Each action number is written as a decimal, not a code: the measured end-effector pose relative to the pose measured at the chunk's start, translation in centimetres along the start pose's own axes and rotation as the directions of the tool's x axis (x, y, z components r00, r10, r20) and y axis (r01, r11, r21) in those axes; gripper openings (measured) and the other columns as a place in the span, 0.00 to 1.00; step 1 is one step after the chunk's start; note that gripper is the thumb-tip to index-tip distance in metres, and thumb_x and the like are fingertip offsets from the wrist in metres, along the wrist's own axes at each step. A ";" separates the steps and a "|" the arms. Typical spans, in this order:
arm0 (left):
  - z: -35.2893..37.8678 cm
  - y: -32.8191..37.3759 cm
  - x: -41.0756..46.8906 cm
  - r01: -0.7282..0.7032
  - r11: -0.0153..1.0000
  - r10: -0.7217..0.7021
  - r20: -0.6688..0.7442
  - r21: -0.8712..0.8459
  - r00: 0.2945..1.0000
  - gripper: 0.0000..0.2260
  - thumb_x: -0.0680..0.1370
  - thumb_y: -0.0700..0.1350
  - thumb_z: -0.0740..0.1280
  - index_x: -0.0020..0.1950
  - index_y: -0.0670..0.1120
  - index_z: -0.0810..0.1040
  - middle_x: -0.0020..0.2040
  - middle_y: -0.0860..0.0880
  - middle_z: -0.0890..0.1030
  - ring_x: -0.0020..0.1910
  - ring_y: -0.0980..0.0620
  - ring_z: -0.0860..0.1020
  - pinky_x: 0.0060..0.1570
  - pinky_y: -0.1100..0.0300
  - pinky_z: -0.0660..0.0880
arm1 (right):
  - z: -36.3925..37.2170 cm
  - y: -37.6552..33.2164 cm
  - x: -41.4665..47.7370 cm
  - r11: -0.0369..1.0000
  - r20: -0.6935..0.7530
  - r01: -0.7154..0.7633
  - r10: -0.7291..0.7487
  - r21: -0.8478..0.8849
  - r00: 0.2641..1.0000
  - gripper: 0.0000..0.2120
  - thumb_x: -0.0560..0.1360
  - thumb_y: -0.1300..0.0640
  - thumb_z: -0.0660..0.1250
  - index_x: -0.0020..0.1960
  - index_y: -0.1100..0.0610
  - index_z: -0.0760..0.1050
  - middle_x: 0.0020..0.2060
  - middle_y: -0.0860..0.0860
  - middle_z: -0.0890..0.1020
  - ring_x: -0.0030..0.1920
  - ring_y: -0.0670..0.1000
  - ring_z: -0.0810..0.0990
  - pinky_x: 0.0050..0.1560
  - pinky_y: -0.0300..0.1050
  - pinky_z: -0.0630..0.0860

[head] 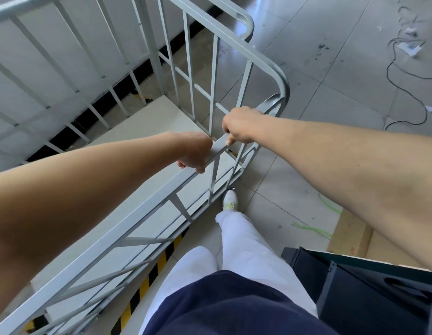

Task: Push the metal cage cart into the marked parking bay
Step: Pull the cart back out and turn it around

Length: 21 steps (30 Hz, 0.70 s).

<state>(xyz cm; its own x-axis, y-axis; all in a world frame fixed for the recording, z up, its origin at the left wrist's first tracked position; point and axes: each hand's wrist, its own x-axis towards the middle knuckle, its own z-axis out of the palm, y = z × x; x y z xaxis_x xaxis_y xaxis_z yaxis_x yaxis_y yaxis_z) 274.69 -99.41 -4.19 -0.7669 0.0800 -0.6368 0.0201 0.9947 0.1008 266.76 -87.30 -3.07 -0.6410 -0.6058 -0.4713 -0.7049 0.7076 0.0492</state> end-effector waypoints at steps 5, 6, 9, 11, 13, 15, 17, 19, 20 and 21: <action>0.0 0.0 0.3 -0.001 1.000 0.001 -0.018 0.013 1.000 0.11 0.73 0.48 0.71 0.41 0.40 0.77 0.41 0.41 0.83 0.35 0.42 0.78 0.30 0.60 0.69 | 0.0 0.8 0.4 0.997 -0.020 0.059 -0.060 -0.048 0.998 0.11 0.76 0.49 0.68 0.44 0.56 0.73 0.44 0.57 0.77 0.55 0.61 0.79 0.47 0.48 0.72; 0.0 0.0 0.4 0.004 1.000 -0.004 -0.026 0.011 1.000 0.11 0.73 0.47 0.70 0.42 0.39 0.78 0.41 0.41 0.83 0.36 0.42 0.78 0.31 0.60 0.69 | 0.0 1.0 0.5 0.995 -0.025 0.073 -0.075 -0.061 0.997 0.11 0.76 0.49 0.68 0.45 0.56 0.74 0.47 0.58 0.80 0.55 0.61 0.79 0.48 0.49 0.73; 0.0 0.1 0.3 0.008 1.000 -0.008 -0.051 0.005 0.999 0.12 0.73 0.46 0.70 0.47 0.37 0.81 0.43 0.40 0.83 0.37 0.42 0.78 0.33 0.60 0.69 | 0.2 1.2 0.6 0.994 -0.040 0.091 -0.094 -0.064 0.995 0.13 0.76 0.48 0.67 0.50 0.59 0.78 0.52 0.59 0.81 0.56 0.62 0.79 0.48 0.48 0.73; 0.1 0.3 0.3 0.008 1.000 -0.007 -0.062 0.017 0.998 0.12 0.73 0.46 0.70 0.48 0.37 0.81 0.44 0.40 0.83 0.37 0.42 0.77 0.35 0.59 0.70 | 0.3 1.3 0.4 0.994 -0.047 0.089 -0.092 -0.064 0.995 0.15 0.77 0.48 0.67 0.54 0.59 0.78 0.53 0.59 0.81 0.57 0.62 0.78 0.46 0.47 0.70; 0.3 0.3 0.1 0.012 1.000 -0.011 -0.042 0.021 0.999 0.11 0.73 0.46 0.70 0.48 0.38 0.80 0.43 0.41 0.82 0.38 0.42 0.77 0.35 0.59 0.70 | 0.7 1.4 0.3 0.995 -0.041 0.087 -0.090 -0.058 0.995 0.15 0.77 0.47 0.66 0.56 0.58 0.78 0.54 0.58 0.81 0.57 0.62 0.78 0.45 0.47 0.69; 0.4 0.4 -0.1 0.026 0.999 -0.024 -0.061 0.031 0.998 0.11 0.74 0.46 0.70 0.49 0.38 0.80 0.42 0.43 0.80 0.38 0.43 0.76 0.35 0.59 0.70 | 1.0 1.2 0.4 0.996 -0.047 0.074 -0.076 -0.048 0.996 0.14 0.78 0.48 0.66 0.56 0.57 0.78 0.54 0.57 0.81 0.57 0.61 0.78 0.45 0.47 0.69; 0.6 0.5 -0.4 0.040 0.999 -0.038 -0.065 0.029 0.997 0.10 0.74 0.45 0.69 0.49 0.39 0.79 0.40 0.44 0.78 0.38 0.43 0.75 0.36 0.59 0.70 | 1.0 0.8 0.2 0.998 -0.036 0.042 -0.043 -0.037 0.998 0.14 0.78 0.49 0.66 0.57 0.57 0.78 0.55 0.58 0.80 0.58 0.61 0.78 0.46 0.48 0.70; 0.7 0.9 -0.8 0.044 0.999 -0.042 -0.085 0.030 0.996 0.10 0.75 0.45 0.68 0.50 0.39 0.79 0.38 0.45 0.74 0.39 0.43 0.74 0.37 0.58 0.69 | 0.9 0.6 -0.1 1.000 -0.025 0.015 -0.015 -0.021 1.000 0.15 0.78 0.50 0.66 0.59 0.58 0.77 0.57 0.58 0.79 0.59 0.62 0.77 0.47 0.49 0.70; 0.4 1.2 -0.8 0.043 0.998 -0.039 -0.101 0.038 0.994 0.10 0.75 0.44 0.68 0.51 0.39 0.79 0.39 0.45 0.74 0.39 0.43 0.74 0.37 0.58 0.69 | 0.7 0.6 -0.1 1.000 -0.027 -0.003 0.002 -0.014 1.000 0.15 0.78 0.50 0.66 0.59 0.58 0.77 0.57 0.58 0.79 0.59 0.62 0.77 0.48 0.49 0.71; 0.2 1.4 -0.8 0.042 0.998 -0.037 -0.107 0.047 0.994 0.10 0.75 0.44 0.68 0.52 0.39 0.79 0.39 0.45 0.74 0.39 0.43 0.74 0.37 0.58 0.69 | 0.5 0.5 -0.1 1.000 -0.032 -0.019 0.019 -0.002 0.999 0.15 0.77 0.51 0.67 0.59 0.58 0.77 0.57 0.59 0.79 0.60 0.62 0.77 0.48 0.49 0.71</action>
<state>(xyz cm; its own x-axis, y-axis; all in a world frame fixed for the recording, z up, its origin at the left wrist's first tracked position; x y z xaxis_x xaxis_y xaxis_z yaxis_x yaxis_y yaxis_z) 275.51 -98.06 -3.69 -0.8312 0.0356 -0.5548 0.0178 0.9991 0.0374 266.61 -86.71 -3.47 -0.6637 -0.6038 -0.4415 -0.6932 0.7183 0.0596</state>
